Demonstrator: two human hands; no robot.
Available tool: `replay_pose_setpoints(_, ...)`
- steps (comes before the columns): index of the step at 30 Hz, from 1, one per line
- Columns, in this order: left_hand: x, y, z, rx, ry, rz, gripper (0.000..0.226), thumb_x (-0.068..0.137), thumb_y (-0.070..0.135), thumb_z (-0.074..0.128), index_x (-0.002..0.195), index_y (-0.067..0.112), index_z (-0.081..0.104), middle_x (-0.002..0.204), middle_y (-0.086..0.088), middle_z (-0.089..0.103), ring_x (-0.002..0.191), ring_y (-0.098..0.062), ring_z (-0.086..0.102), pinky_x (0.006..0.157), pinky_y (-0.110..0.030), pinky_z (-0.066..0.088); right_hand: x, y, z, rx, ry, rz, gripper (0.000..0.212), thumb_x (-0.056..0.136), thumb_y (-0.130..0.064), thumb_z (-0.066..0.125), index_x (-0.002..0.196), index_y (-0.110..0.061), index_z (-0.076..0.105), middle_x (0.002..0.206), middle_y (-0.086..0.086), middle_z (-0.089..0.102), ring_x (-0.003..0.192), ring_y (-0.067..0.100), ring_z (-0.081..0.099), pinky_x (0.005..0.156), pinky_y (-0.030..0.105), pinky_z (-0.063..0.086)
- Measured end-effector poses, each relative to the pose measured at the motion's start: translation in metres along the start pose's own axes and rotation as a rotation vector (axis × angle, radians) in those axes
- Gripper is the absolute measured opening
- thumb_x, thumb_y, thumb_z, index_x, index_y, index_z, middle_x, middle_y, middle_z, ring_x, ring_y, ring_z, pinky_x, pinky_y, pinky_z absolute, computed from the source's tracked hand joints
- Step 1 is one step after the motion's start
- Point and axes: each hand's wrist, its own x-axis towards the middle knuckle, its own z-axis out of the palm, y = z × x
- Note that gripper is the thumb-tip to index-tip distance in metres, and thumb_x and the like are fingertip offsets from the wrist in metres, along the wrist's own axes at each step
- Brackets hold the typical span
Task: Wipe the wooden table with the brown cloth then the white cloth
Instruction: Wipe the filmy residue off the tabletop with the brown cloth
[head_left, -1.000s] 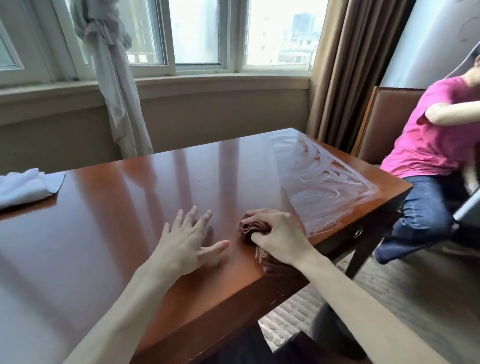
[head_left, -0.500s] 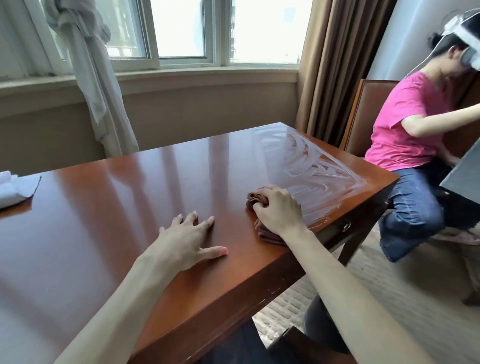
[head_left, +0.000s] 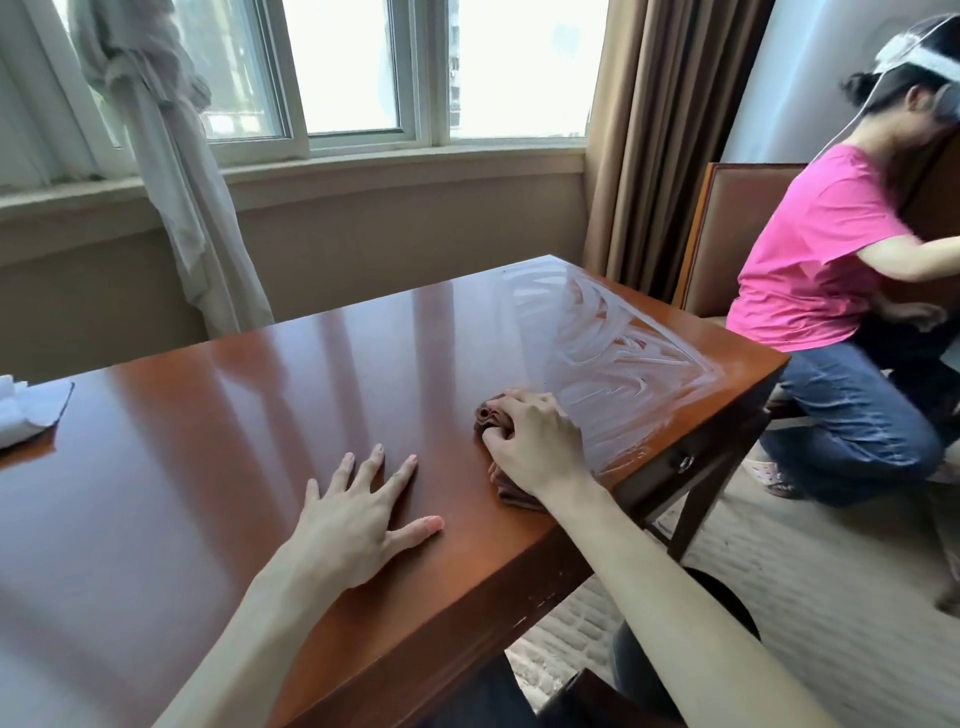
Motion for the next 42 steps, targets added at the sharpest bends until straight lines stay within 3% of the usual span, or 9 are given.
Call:
replay_pose_setpoints(5,0.002,0.0,0.006,0.016,0.022,-0.009,0.109,0.055,0.092,-0.005,0.155,0.048,-0.012,0.167,0.006,-0.015,0.154,-0.024,-0.012,0.123,-0.055,0.005,-0.017,0.006,-0.006,0.056,-0.057,-0.109,0.035,0.084,-0.038,0.055,0.115,-0.037,0.071,0.126,-0.018,0.066,0.117,0.018,0.055,0.094,0.037,0.051)
replay_pose_setpoints(9,0.002,0.0,0.006,0.003,0.022,-0.011,0.108,0.056,0.092,-0.005,0.155,0.049,-0.012,0.167,0.006,-0.016,0.154,-0.023,-0.013,0.123,-0.054,0.004,0.035,0.008,-0.003,0.006,-0.07,-0.008,0.033,0.085,-0.039,0.054,0.111,-0.029,0.071,0.115,-0.002,0.066,0.112,0.03,0.059,0.087,0.04,0.053)
replay_pose_setpoints(12,0.001,0.0,0.006,-0.007,0.027,-0.01,0.108,0.056,0.091,-0.006,0.154,0.049,-0.012,0.167,0.006,-0.016,0.154,-0.022,-0.014,0.124,-0.054,0.004,0.035,-0.001,0.002,-0.017,-0.086,0.011,0.041,0.088,-0.041,0.057,0.126,-0.03,0.066,0.132,0.002,0.06,0.122,0.032,0.051,0.1,0.042,0.047)
replay_pose_setpoints(15,0.001,0.0,0.006,-0.025,0.035,-0.009,0.108,0.055,0.092,-0.006,0.154,0.049,-0.012,0.167,0.006,-0.015,0.154,-0.022,-0.013,0.123,-0.054,0.004,0.013,0.003,-0.006,-0.027,-0.159,-0.054,0.052,0.086,-0.041,0.06,0.137,-0.036,0.06,0.15,-0.01,0.049,0.136,0.022,0.04,0.113,0.04,0.039)
replay_pose_setpoints(19,0.006,0.005,-0.006,-0.077,0.035,-0.02,0.092,0.078,0.089,0.02,0.158,0.045,0.006,0.168,0.002,0.002,0.154,-0.027,0.002,0.121,-0.056,0.016,-0.007,0.013,-0.006,0.071,-0.084,-0.084,0.044,0.085,-0.035,0.062,0.127,-0.04,0.067,0.139,-0.02,0.058,0.126,0.014,0.047,0.101,0.036,0.046)
replay_pose_setpoints(23,0.032,0.013,-0.015,-0.103,0.21,-0.037,0.065,0.097,0.069,0.031,0.155,0.04,0.026,0.162,-0.004,0.021,0.15,-0.027,0.019,0.117,-0.055,0.024,0.023,0.006,0.001,0.053,0.005,0.03,0.037,0.084,-0.033,0.059,0.12,-0.036,0.07,0.125,-0.012,0.066,0.115,0.022,0.054,0.085,0.032,0.047)
replay_pose_setpoints(29,0.089,0.013,-0.016,-0.173,0.356,-0.028,0.053,0.102,0.052,0.033,0.152,0.036,0.034,0.162,-0.003,0.027,0.151,-0.026,0.017,0.12,-0.053,0.02,0.019,0.01,0.014,0.049,0.035,-0.013,0.034,0.086,-0.029,0.057,0.117,-0.03,0.069,0.13,-0.016,0.063,0.12,0.019,0.053,0.091,0.037,0.052)
replay_pose_setpoints(34,0.156,0.012,-0.028,-0.214,0.388,-0.038,0.055,0.102,0.054,0.028,0.153,0.036,0.034,0.162,-0.003,0.029,0.152,-0.027,0.015,0.123,-0.05,0.014,0.094,0.027,0.031,0.072,0.052,-0.002,0.034,0.085,-0.029,0.058,0.117,-0.035,0.07,0.124,-0.012,0.066,0.114,0.021,0.057,0.09,0.037,0.05)
replay_pose_setpoints(42,0.285,-0.011,-0.057,-0.155,0.433,-0.052,0.057,0.1,0.057,0.028,0.153,0.036,0.034,0.166,-0.004,0.017,0.154,-0.028,0.006,0.124,-0.05,0.009,0.275,0.062,0.078,0.012,0.055,0.059,0.022,0.088,-0.031,0.056,0.104,-0.023,0.069,0.11,0.005,0.064,0.105,0.034,0.059,0.081,0.038,0.048)
